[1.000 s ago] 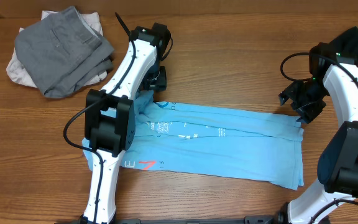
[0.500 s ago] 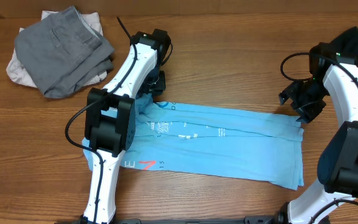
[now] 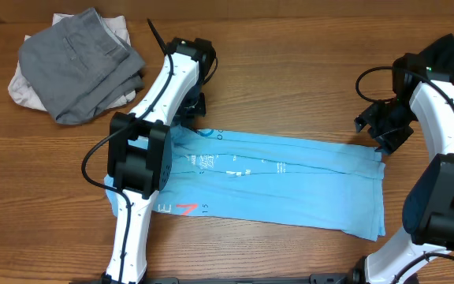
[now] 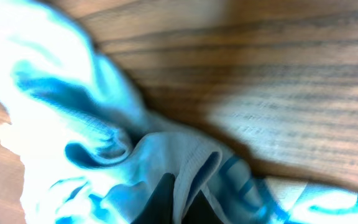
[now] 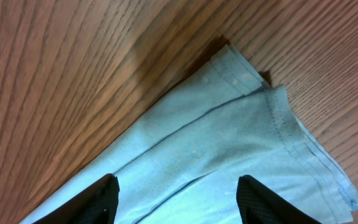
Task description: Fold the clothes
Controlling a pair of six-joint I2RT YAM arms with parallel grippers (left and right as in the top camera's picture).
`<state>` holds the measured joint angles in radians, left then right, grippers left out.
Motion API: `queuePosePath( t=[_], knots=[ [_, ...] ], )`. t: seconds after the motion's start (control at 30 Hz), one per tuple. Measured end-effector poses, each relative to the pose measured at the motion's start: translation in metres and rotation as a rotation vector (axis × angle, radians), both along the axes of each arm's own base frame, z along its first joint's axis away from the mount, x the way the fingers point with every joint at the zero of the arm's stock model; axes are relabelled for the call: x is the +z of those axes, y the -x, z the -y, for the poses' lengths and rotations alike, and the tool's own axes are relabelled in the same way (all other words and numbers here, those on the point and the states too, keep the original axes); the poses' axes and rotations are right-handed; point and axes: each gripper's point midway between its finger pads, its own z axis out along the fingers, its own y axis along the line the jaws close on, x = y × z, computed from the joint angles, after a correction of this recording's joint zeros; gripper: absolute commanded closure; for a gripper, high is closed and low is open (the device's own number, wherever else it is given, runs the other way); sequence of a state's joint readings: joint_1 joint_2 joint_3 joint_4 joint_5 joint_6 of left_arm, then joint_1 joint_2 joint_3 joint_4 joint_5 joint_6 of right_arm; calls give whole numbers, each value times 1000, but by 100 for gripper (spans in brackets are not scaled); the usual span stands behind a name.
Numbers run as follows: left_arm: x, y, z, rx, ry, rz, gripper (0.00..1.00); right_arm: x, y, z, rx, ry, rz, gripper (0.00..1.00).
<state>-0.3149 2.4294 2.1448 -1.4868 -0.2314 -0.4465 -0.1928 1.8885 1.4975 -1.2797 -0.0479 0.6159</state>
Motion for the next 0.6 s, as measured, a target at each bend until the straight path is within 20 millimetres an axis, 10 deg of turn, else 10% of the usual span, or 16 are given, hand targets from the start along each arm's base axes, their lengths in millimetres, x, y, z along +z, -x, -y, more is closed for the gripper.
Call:
queuePosePath(
  t=[0.6],
  knots=[
    [39,35,0,18,26,-115,96,59,31,-6,0,12,57,35]
  ],
)
